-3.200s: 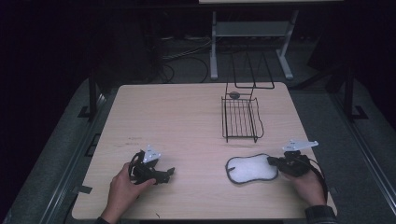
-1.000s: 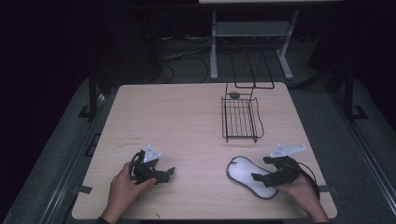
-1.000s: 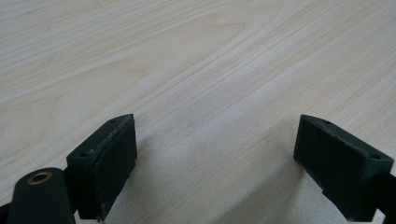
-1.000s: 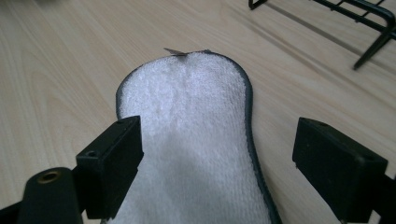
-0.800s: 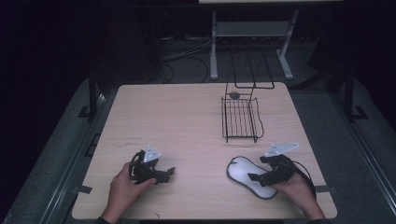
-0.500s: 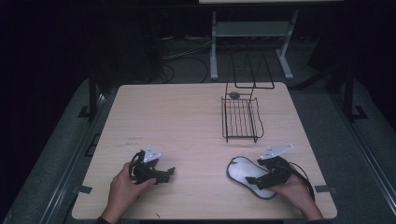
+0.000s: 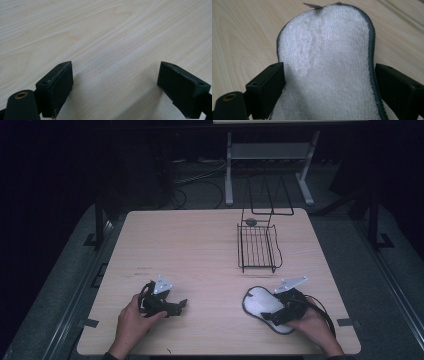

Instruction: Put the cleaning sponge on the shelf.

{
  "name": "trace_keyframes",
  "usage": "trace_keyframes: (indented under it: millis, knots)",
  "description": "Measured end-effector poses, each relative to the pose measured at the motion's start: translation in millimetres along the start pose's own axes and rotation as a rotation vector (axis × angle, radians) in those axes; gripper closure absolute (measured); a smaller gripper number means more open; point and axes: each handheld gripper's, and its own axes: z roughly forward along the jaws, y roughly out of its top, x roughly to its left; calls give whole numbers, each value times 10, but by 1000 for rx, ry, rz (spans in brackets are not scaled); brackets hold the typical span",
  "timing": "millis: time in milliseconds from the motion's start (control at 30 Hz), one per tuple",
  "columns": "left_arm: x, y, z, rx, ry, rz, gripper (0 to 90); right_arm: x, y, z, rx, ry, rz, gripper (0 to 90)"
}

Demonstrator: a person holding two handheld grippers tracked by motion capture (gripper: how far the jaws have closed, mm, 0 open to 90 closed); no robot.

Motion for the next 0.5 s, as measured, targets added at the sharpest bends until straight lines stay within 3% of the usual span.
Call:
trace_keyframes:
  millis: [500]
  knots:
    - [0, 0, 0, 0, 0, 0, 124, -7, 4, -31, 3, 24, -14, 214]
